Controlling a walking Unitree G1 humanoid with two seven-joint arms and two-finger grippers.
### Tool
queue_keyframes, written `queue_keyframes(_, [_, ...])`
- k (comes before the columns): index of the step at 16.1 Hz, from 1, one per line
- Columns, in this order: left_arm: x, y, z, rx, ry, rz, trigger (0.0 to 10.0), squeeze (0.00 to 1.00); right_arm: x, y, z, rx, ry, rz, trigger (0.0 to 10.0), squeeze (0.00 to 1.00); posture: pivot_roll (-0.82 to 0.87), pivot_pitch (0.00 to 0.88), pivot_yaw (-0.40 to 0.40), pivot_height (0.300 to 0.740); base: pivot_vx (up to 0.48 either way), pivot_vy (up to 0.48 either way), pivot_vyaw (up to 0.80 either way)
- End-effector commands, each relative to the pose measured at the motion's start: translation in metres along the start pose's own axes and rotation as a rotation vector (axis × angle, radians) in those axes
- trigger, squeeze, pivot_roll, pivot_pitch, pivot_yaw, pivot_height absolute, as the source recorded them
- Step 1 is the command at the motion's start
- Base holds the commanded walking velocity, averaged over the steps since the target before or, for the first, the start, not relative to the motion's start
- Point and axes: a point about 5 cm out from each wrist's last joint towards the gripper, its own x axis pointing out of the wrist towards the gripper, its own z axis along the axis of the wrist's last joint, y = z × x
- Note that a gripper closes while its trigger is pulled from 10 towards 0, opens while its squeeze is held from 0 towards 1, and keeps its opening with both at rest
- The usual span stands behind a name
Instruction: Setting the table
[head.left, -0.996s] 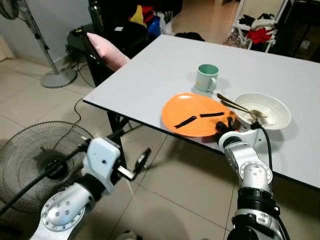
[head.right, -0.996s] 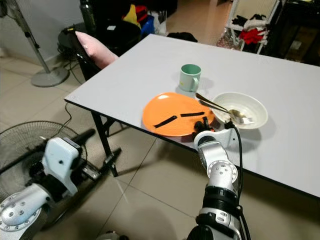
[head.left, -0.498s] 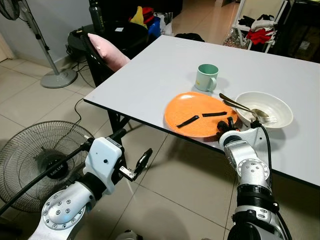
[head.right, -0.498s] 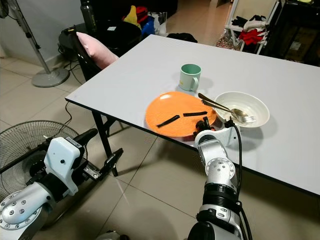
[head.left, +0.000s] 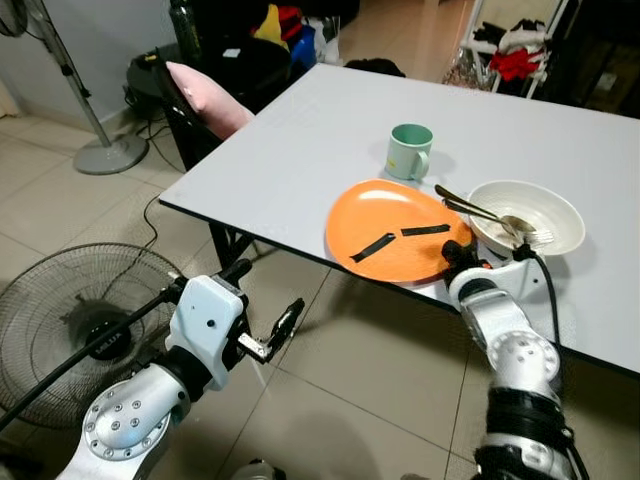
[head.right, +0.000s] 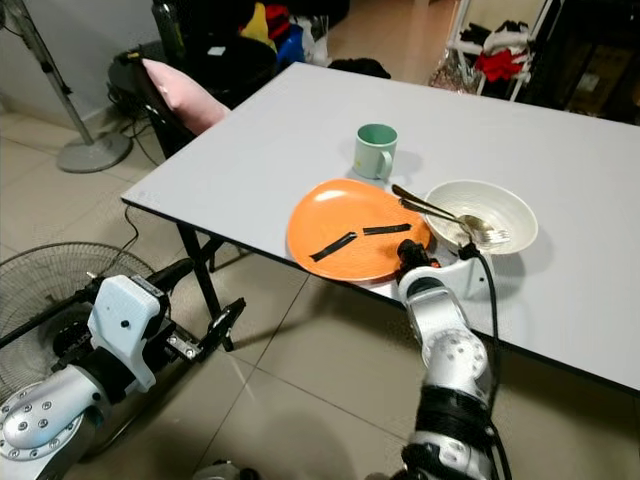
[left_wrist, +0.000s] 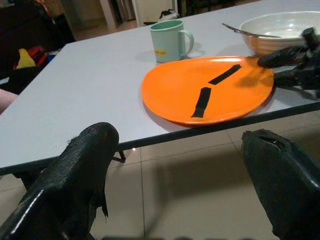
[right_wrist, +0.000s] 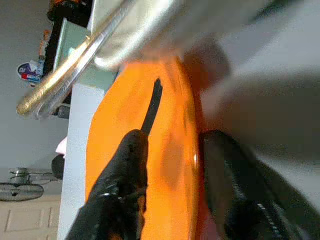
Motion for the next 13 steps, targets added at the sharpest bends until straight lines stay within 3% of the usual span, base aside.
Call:
queue_keyframes(1, [0.0,0.0,0.0,-0.002,0.004,-0.01,10.0,0.0,-0.003,0.005,0.002,-0.009,0.005,0.022,10.0,1.0,-0.02,0.034,0.067,0.74,0.0,0.0,0.0])
queue_keyframes(5, [0.0,0.0,-0.001,-0.002,0.006,-0.014,10.0,0.0,-0.022,0.002,0.008,-0.114,0.079,0.058,10.0,1.0,-0.03,0.035,0.073,0.74,0.0,0.0,0.0])
queue_keyframes(10, [0.001,0.001,-0.001,0.001,0.008,-0.016,10.0,0.0,-0.044,0.01,0.012,-0.389,0.172,0.167,10.0,1.0,-0.03,0.035,0.077,0.74,0.0,0.0,0.0])
queue_keyframes(11, [0.001,0.001,-0.001,0.002,0.007,-0.015,10.0,0.0,-0.051,0.016,0.013,-0.464,0.186,0.212,10.0,1.0,-0.04,0.035,0.079,0.74,0.0,0.0,0.0])
queue_keyframes(13, [0.001,0.002,-0.001,0.004,0.007,-0.015,10.0,0.0,-0.059,0.026,0.009,-0.714,0.221,0.325,10.0,1.0,-0.04,0.035,0.08,0.74,0.0,0.0,0.0])
